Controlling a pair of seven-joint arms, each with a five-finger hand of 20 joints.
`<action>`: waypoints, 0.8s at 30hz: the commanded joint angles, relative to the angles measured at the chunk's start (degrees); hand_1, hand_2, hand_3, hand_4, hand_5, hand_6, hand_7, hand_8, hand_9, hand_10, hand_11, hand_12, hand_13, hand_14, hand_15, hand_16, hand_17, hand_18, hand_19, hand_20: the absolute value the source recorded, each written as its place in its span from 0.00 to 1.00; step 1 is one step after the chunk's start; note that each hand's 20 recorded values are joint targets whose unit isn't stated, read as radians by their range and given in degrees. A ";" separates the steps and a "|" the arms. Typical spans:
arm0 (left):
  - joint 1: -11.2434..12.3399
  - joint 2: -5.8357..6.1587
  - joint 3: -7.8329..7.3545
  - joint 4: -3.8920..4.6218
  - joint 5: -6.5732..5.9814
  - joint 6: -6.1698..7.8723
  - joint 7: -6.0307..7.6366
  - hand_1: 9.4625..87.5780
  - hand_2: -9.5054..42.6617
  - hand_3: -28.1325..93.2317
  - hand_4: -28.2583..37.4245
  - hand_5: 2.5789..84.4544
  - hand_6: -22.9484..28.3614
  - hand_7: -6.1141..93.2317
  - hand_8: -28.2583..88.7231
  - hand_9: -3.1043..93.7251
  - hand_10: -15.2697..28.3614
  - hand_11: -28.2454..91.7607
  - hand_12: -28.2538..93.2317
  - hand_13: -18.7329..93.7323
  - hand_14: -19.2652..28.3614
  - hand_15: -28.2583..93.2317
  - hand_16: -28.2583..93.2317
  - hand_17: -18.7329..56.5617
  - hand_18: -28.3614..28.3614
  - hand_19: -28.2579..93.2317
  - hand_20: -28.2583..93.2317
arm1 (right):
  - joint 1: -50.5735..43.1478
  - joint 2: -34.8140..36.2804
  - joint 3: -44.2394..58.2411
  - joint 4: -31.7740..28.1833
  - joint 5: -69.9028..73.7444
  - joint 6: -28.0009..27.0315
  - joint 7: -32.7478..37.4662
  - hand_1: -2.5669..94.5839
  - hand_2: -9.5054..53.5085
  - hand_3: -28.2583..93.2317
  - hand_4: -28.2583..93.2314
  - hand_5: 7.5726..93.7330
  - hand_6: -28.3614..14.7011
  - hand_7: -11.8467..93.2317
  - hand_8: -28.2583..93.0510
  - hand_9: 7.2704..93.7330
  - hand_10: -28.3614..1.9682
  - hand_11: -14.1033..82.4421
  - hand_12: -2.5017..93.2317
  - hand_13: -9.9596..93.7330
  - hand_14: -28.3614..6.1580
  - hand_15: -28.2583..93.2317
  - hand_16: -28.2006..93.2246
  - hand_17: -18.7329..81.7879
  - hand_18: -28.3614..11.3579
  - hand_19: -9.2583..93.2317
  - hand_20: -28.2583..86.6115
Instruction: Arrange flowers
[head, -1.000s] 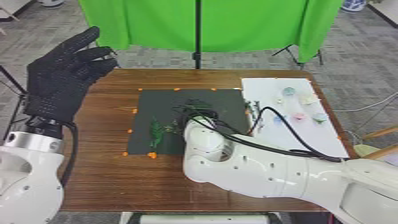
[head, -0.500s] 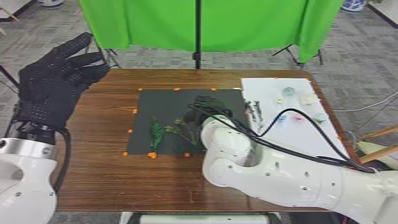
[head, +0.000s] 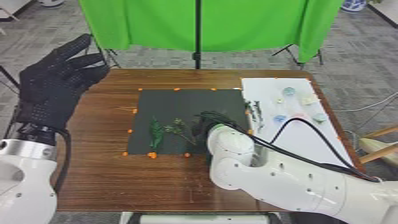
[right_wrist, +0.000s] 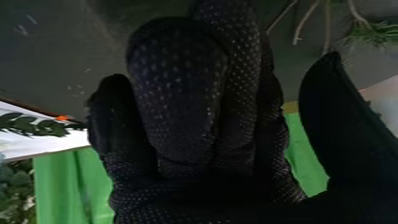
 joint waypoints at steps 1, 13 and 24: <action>-0.09 -0.15 0.59 0.31 -0.03 0.27 -0.35 0.16 0.34 0.88 0.04 0.42 0.64 0.21 0.16 0.38 0.84 0.51 0.33 0.40 1.00 0.73 0.13 0.18 0.96 0.74 0.46 | -0.33 -1.79 -2.05 -0.50 -0.05 -0.31 -1.08 0.31 0.26 0.81 0.06 0.88 0.55 0.23 0.14 1.00 0.54 0.48 0.18 1.00 0.63 0.65 0.37 0.76 0.18 1.00 0.38; -0.10 0.36 0.65 0.45 -0.45 0.68 0.27 0.16 0.34 0.88 0.04 0.42 0.64 0.21 0.16 0.38 0.84 0.51 0.33 0.40 1.00 0.74 0.13 0.18 0.96 0.75 0.45 | -0.49 -3.08 -2.90 -1.78 -0.58 -1.40 -1.94 0.31 0.26 0.82 0.06 0.88 0.55 0.23 0.14 1.00 0.52 0.47 0.18 1.00 0.62 0.65 0.37 0.75 0.17 1.00 0.38; 0.15 0.34 0.54 0.36 -0.73 1.10 -0.30 0.16 0.34 0.88 0.04 0.42 0.64 0.20 0.16 0.38 0.83 0.50 0.33 0.40 1.00 0.73 0.13 0.18 0.96 0.75 0.45 | -0.42 -2.77 -3.00 -2.49 -2.40 -1.92 -1.06 0.31 0.26 0.82 0.07 0.88 0.53 0.22 0.14 1.00 0.51 0.47 0.18 1.00 0.61 0.65 0.37 0.75 0.16 1.00 0.38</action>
